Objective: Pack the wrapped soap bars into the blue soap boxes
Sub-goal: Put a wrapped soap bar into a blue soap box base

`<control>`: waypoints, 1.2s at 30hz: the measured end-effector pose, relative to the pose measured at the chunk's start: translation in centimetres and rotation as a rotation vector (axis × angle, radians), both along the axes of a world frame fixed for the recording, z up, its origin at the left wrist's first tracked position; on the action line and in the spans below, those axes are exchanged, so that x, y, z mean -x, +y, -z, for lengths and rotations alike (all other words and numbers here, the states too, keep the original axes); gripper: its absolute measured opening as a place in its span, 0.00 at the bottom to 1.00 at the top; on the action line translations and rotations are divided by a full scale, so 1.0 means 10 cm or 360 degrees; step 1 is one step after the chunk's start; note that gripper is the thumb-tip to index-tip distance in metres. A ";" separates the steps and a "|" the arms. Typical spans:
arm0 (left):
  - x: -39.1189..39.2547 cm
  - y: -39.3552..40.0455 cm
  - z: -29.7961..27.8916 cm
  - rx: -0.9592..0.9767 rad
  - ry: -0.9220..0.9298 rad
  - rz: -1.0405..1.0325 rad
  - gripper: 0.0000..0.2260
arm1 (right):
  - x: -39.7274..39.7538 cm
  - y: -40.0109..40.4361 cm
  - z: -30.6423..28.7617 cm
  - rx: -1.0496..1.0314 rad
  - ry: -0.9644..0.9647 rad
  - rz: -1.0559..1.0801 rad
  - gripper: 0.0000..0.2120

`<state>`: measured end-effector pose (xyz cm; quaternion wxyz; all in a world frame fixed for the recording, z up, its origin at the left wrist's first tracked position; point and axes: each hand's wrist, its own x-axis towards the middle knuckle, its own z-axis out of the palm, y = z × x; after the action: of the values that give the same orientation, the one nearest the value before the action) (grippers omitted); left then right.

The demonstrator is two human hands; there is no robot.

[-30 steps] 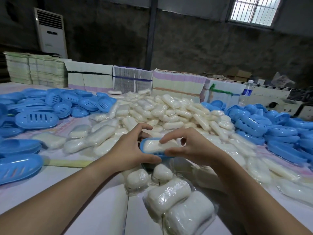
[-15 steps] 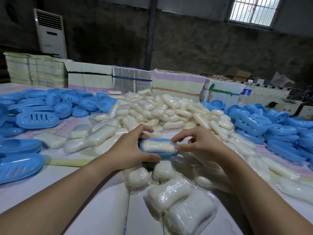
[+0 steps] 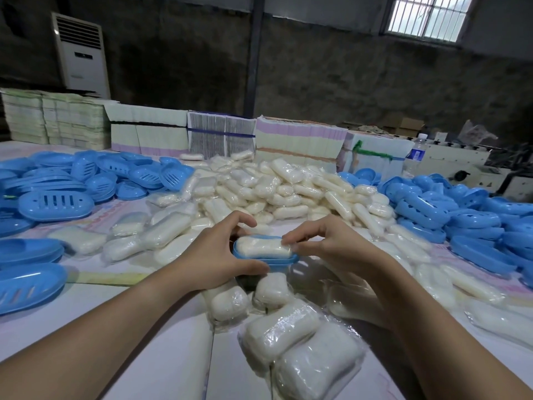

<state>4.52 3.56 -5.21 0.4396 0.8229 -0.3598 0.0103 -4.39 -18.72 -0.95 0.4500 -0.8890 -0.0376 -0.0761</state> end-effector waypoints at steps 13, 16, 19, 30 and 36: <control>0.00 0.00 0.00 0.0010 -0.0004 0.0036 0.29 | 0.06 0.03 0.06 -0.0202 -0.0076 0.0047 0.08; -0.01 0.01 0.00 0.0017 -0.0021 0.0039 0.31 | 0.02 -0.06 -0.02 -0.0258 -0.0368 0.0334 0.07; 0.00 0.00 0.02 0.0011 -0.0032 0.0038 0.32 | -0.08 -0.42 -0.12 -0.0325 -0.0518 0.0750 0.08; -0.07 -0.04 0.08 0.0051 -0.0015 0.0040 0.39 | -0.08 -2.48 -0.13 0.0759 0.0224 0.1878 0.35; -0.15 -0.02 0.13 0.0099 -0.0020 0.0029 0.47 | -0.23 -2.74 -0.02 0.0764 0.0359 0.1860 0.29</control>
<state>6.05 3.33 -6.51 0.4628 0.8055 -0.3694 0.0225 -2.11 -46.15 -0.78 0.1240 -0.8414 0.4847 -0.2044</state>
